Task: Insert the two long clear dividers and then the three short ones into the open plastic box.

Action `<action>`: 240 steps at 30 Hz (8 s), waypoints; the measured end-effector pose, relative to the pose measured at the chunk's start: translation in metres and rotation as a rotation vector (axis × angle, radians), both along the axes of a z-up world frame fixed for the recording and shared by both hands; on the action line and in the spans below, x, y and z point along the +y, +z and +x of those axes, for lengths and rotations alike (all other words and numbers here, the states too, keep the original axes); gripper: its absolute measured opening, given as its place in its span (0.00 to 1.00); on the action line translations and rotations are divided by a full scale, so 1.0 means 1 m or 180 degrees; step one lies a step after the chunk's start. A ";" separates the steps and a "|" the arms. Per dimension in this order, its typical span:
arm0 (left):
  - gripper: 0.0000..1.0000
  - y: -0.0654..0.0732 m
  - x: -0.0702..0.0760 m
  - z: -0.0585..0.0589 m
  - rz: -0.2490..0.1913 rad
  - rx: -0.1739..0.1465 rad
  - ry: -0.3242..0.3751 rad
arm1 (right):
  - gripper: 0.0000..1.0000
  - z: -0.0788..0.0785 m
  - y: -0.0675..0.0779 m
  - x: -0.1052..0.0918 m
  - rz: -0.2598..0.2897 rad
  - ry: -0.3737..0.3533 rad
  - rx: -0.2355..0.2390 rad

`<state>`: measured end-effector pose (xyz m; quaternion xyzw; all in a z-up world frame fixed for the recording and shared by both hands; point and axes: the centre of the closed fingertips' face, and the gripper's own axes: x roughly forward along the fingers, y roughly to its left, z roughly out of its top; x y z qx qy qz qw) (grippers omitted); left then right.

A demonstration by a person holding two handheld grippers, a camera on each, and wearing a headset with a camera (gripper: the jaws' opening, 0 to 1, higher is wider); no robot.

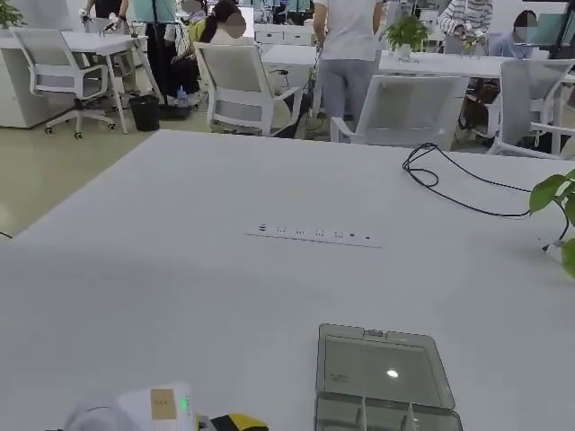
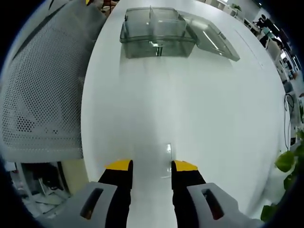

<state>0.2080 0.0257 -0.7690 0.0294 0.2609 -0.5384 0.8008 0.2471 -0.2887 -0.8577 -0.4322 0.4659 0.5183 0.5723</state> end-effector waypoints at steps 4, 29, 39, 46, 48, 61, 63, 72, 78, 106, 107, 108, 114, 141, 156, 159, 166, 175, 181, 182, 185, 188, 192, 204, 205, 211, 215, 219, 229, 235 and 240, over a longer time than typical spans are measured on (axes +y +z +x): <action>1.00 0.001 0.002 0.000 -0.0004 -0.0015 0.0010 | 0.33 0.000 0.000 0.001 -0.0018 -0.0004 -0.0002; 0.92 0.059 -0.026 0.024 -0.0677 0.0198 0.0337 | 0.33 0.016 0.119 0.104 0.0563 0.0142 -0.0859; 0.79 0.082 -0.054 0.029 -0.1168 0.0708 0.0471 | 0.33 0.008 0.153 0.153 0.0778 0.0274 -0.0974; 0.68 0.089 -0.071 0.024 -0.1365 0.0969 0.0463 | 0.33 -0.003 0.163 0.177 0.0872 0.0358 -0.0983; 0.63 0.089 -0.075 0.025 -0.1415 0.1045 0.0508 | 0.33 -0.005 0.164 0.183 0.0887 0.0364 -0.0986; 0.30 0.085 -0.092 0.024 -0.1580 0.1527 0.0712 | 0.33 -0.020 0.171 0.211 0.0941 0.0474 -0.1006; 0.26 0.085 -0.095 0.023 -0.1612 0.1617 0.0729 | 0.33 -0.022 0.171 0.214 0.0942 0.0491 -0.1006; 0.14 0.082 -0.101 0.019 -0.1587 0.1721 0.0695 | 0.33 -0.025 0.172 0.221 0.0942 0.0498 -0.1005; 0.05 0.080 -0.101 0.018 -0.1590 0.1768 0.0699 | 0.33 -0.025 0.170 0.221 0.0907 0.0510 -0.1003; 0.00 0.078 -0.099 0.009 -0.1186 0.1022 0.0235 | 0.31 -0.018 0.198 0.218 0.1395 0.0294 -0.0594; 0.00 0.079 -0.099 0.009 -0.1157 0.0972 0.0204 | 0.29 -0.018 0.199 0.218 0.1422 0.0283 -0.0542; 0.00 0.080 -0.098 0.007 -0.1056 0.0742 0.0061 | 0.27 -0.024 0.203 0.217 0.1519 0.0308 -0.0301; 0.00 0.092 -0.097 0.002 -0.1005 0.0194 -0.0271 | 0.19 -0.034 0.214 0.219 0.1761 0.0382 0.0271; 0.00 0.108 -0.101 -0.015 -0.1039 -0.0242 -0.0722 | 0.03 -0.060 0.201 0.229 0.1689 0.0762 0.0843; 0.00 0.104 -0.099 -0.013 -0.1004 -0.0258 -0.0665 | 0.03 -0.053 0.196 0.226 0.1702 0.0779 0.0765; 0.02 0.102 -0.098 -0.013 -0.0987 -0.0238 -0.0643 | 0.03 -0.054 0.196 0.228 0.1704 0.0758 0.0734; 0.14 0.094 -0.091 -0.010 -0.0877 -0.0239 -0.0543 | 0.03 -0.053 0.197 0.227 0.1713 0.0696 0.0682; 0.22 0.085 -0.075 -0.004 -0.0764 -0.0259 -0.0398 | 0.03 -0.038 0.192 0.218 0.1631 0.0560 0.0518; 0.33 0.076 -0.059 0.002 -0.0649 -0.0309 -0.0257 | 0.03 -0.030 0.187 0.212 0.1561 0.0474 0.0434; 0.35 0.074 -0.056 0.003 -0.0630 -0.0309 -0.0239 | 0.03 -0.027 0.185 0.210 0.1547 0.0459 0.0420; 0.41 0.071 -0.049 0.005 -0.0590 -0.0337 -0.0177 | 0.03 -0.022 0.182 0.207 0.1517 0.0422 0.0376; 0.49 0.064 -0.041 0.009 -0.0499 -0.0342 -0.0117 | 0.03 -0.014 0.177 0.203 0.1498 0.0362 0.0345; 0.56 0.057 -0.032 0.012 -0.0408 -0.0346 -0.0065 | 0.03 -0.007 0.171 0.200 0.1440 0.0304 0.0297; 0.79 0.038 -0.018 0.013 -0.0325 -0.0275 0.0004 | 0.03 0.006 0.147 0.193 0.1275 0.0238 0.0271; 0.79 0.037 -0.017 0.013 -0.0319 -0.0253 0.0006 | 0.03 0.008 0.145 0.193 0.1252 0.0236 0.0258; 0.90 0.029 -0.013 0.011 -0.0267 -0.0226 0.0015 | 0.03 0.018 0.123 0.194 0.1156 0.0198 0.0237; 0.92 0.027 -0.012 0.010 -0.0275 -0.0211 0.0011 | 0.03 0.024 0.111 0.192 0.1096 0.0183 0.0247; 0.94 0.023 -0.011 0.008 -0.0255 -0.0173 -0.0013 | 0.03 0.025 0.103 0.191 0.1028 0.0211 0.0255; 0.95 0.020 -0.013 0.007 -0.0272 -0.0143 0.0002 | 0.03 0.028 0.093 0.191 0.0976 0.0218 0.0274; 0.94 0.021 -0.013 0.007 -0.0280 -0.0141 0.0006 | 0.03 0.030 0.086 0.190 0.0922 0.0236 0.0279; 0.94 0.021 -0.012 0.007 -0.0287 -0.0143 0.0024 | 0.03 0.030 0.084 0.191 0.0913 0.0238 0.0293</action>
